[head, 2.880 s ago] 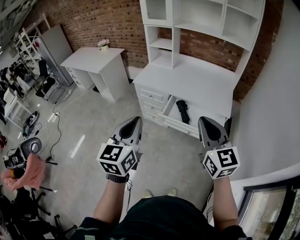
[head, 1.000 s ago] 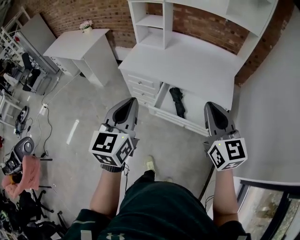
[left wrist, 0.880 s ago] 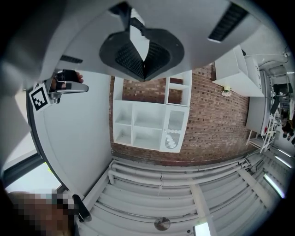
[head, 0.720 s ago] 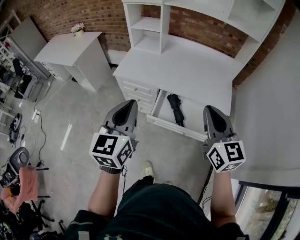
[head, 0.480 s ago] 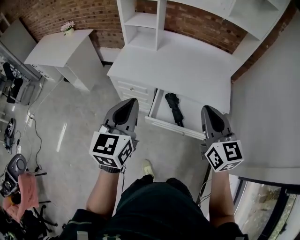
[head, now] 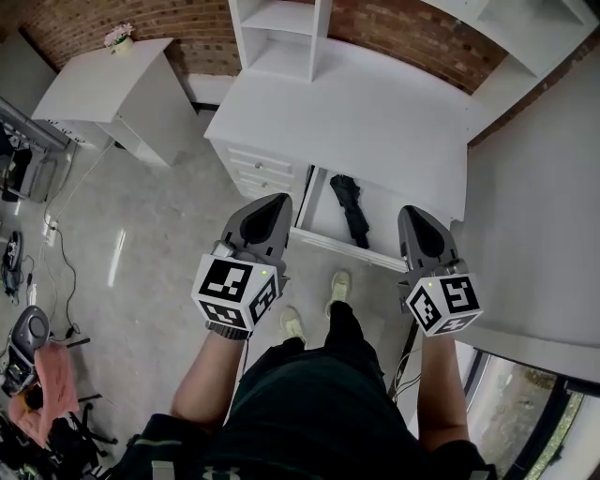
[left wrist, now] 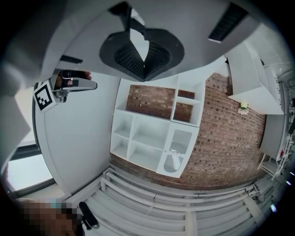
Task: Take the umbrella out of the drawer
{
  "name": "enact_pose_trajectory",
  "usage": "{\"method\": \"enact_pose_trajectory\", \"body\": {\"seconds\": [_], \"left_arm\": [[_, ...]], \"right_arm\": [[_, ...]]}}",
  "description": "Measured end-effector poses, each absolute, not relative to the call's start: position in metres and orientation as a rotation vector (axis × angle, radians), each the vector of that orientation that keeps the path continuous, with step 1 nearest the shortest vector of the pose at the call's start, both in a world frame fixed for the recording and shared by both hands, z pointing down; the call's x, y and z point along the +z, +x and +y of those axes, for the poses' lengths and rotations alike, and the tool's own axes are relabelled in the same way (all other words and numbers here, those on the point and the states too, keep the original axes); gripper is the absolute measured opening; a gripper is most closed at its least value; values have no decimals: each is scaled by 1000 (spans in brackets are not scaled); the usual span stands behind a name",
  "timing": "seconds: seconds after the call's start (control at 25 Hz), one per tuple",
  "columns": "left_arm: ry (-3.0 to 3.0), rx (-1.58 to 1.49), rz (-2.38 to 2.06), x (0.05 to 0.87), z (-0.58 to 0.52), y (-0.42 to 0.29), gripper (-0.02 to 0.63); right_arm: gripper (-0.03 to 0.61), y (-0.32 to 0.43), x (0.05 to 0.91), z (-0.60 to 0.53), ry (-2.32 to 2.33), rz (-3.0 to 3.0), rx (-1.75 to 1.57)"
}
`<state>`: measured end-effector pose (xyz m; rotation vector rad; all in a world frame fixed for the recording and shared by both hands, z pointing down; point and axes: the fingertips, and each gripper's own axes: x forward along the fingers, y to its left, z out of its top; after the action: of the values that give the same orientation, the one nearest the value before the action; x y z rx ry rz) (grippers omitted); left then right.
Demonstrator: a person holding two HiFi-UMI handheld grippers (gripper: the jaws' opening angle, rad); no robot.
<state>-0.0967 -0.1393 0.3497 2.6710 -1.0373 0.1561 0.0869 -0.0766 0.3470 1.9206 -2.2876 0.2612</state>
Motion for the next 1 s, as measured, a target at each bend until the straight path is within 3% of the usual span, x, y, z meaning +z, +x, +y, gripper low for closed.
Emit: {"method": "enact_pose_trajectory", "body": {"seconds": [0.32, 1.0], "left_arm": [[2609, 175, -998, 394, -167, -39, 6], [2202, 331, -1162, 592, -238, 75, 8]], "right_arm": [[5, 113, 371, -129, 1852, -2339, 281], [5, 185, 464, -232, 1582, -2455, 415]]}}
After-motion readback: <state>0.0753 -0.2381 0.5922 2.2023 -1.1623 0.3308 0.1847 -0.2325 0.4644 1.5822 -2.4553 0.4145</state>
